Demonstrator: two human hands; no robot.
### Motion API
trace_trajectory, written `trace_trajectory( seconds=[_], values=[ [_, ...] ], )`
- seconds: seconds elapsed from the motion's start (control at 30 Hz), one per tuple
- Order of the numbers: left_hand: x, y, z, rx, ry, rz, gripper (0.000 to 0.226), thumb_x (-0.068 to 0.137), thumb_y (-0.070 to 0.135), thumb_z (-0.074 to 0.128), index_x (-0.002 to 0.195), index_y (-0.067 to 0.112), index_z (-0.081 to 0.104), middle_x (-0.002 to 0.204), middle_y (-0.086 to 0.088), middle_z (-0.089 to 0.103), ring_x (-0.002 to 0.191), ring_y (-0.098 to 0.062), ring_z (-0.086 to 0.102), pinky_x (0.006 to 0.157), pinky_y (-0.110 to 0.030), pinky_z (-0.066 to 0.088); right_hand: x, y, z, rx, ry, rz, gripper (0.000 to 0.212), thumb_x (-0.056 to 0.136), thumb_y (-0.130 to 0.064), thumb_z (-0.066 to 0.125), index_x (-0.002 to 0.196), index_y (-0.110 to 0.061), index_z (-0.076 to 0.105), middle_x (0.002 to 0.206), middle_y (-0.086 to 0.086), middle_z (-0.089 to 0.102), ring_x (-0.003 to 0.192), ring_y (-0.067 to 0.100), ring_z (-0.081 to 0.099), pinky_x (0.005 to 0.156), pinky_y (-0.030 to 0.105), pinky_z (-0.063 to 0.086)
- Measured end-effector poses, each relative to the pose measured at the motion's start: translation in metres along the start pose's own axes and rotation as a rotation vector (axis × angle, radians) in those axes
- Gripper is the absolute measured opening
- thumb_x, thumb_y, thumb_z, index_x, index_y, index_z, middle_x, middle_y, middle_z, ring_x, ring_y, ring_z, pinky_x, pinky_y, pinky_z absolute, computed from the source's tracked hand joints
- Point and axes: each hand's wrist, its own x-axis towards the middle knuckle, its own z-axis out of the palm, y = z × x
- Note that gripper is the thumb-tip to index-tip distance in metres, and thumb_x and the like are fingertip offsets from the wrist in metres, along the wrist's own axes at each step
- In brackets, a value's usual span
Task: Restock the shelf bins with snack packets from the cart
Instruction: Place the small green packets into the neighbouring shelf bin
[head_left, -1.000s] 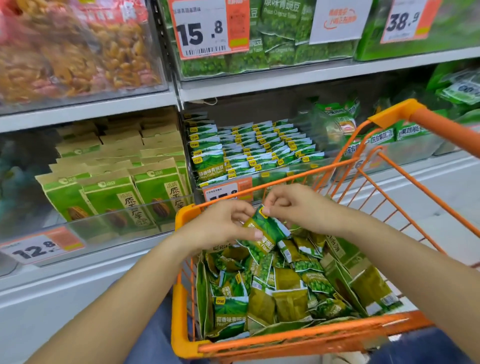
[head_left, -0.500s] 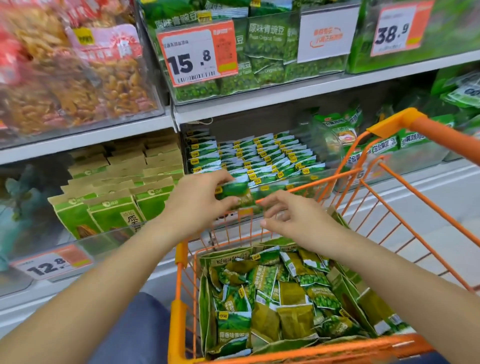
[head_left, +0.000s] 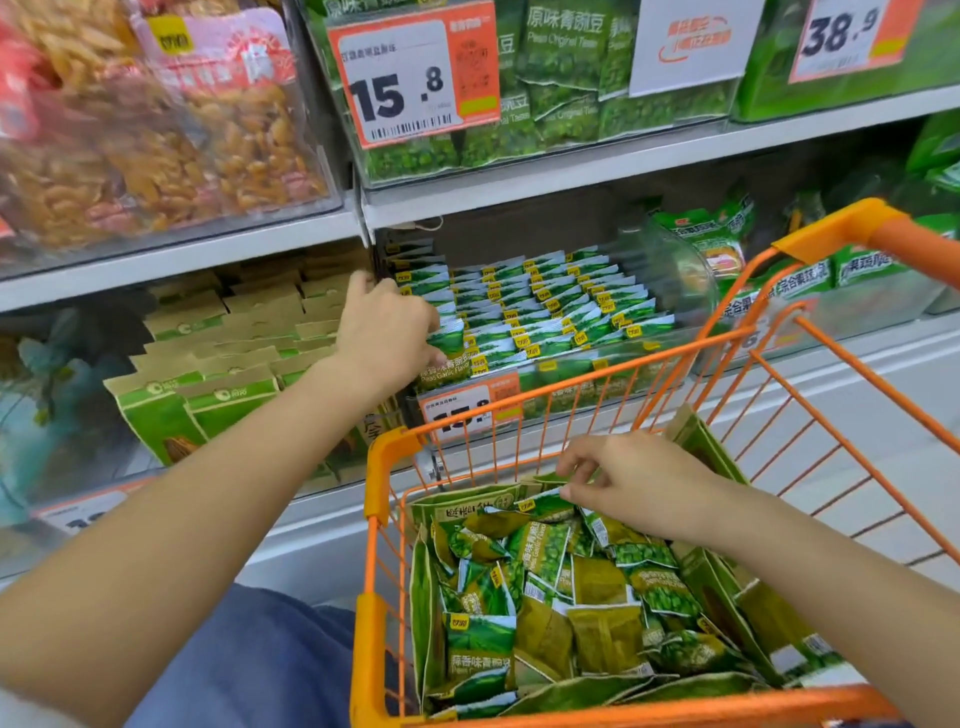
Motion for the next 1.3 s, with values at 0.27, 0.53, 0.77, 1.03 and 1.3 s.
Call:
trace_trajectory(
  seconds=[0.27, 0.53, 0.77, 1.03, 1.3],
  values=[
    [-0.013, 0.014, 0.014, 0.234, 0.057, 0.120, 0.037, 0.088, 0.041, 0.064, 0.112, 0.014, 0.060, 0.109, -0.008, 0.065, 0.115, -0.032, 0.048, 0.109, -0.046, 0.023, 0.001, 0.013, 0.007, -0.308, -0.255, 0.067, 0.037, 0.094, -0.038, 0.057, 0.125, -0.019, 0.054, 0.111, 0.000, 0.064, 0.098, 0.018, 0.057, 0.060, 0.025, 0.038],
    [-0.089, 0.091, 0.034, -0.417, 0.050, 0.341, 0.024, 0.096, 0.036, 0.045, 0.101, 0.023, 0.065, 0.087, 0.004, 0.069, 0.092, -0.022, 0.059, 0.078, -0.034, 0.037, -0.010, 0.029, 0.039, -0.408, -0.818, 0.147, 0.054, 0.080, -0.048, 0.072, 0.113, -0.006, 0.065, 0.115, 0.005, 0.066, 0.103, 0.024, 0.061, 0.088, 0.037, 0.051],
    [-0.081, 0.077, 0.049, -0.718, -0.181, 0.183, 0.019, 0.098, 0.031, 0.047, 0.105, 0.028, 0.064, 0.094, 0.011, 0.067, 0.081, -0.013, 0.063, 0.061, -0.030, 0.051, -0.008, 0.025, 0.047, -0.617, -0.841, 0.084, 0.027, 0.084, -0.028, 0.071, 0.095, -0.004, 0.064, 0.092, 0.005, 0.065, 0.090, 0.024, 0.063, 0.071, 0.034, 0.051],
    [-0.086, 0.075, 0.042, -1.357, -0.452, 0.067, 0.020, 0.091, 0.048, 0.060, 0.096, 0.032, 0.069, 0.097, 0.010, 0.072, 0.095, -0.003, 0.065, 0.086, -0.027, 0.049, -0.002, 0.022, -0.007, 0.366, -0.283, 0.115, 0.016, 0.090, -0.004, 0.058, 0.080, -0.015, 0.064, 0.086, 0.011, 0.067, 0.068, 0.010, 0.067, 0.064, 0.020, 0.054],
    [-0.087, 0.068, 0.026, -1.790, -0.574, -0.142, 0.044, 0.071, 0.033, 0.081, 0.108, 0.017, 0.065, 0.086, 0.004, 0.074, 0.080, -0.011, 0.071, 0.080, -0.030, 0.058, -0.005, -0.008, -0.024, 1.025, 0.147, 0.156, 0.012, 0.090, -0.005, 0.061, 0.079, -0.010, 0.059, 0.069, -0.002, 0.059, 0.061, 0.004, 0.065, 0.070, 0.021, 0.058]
  ],
)
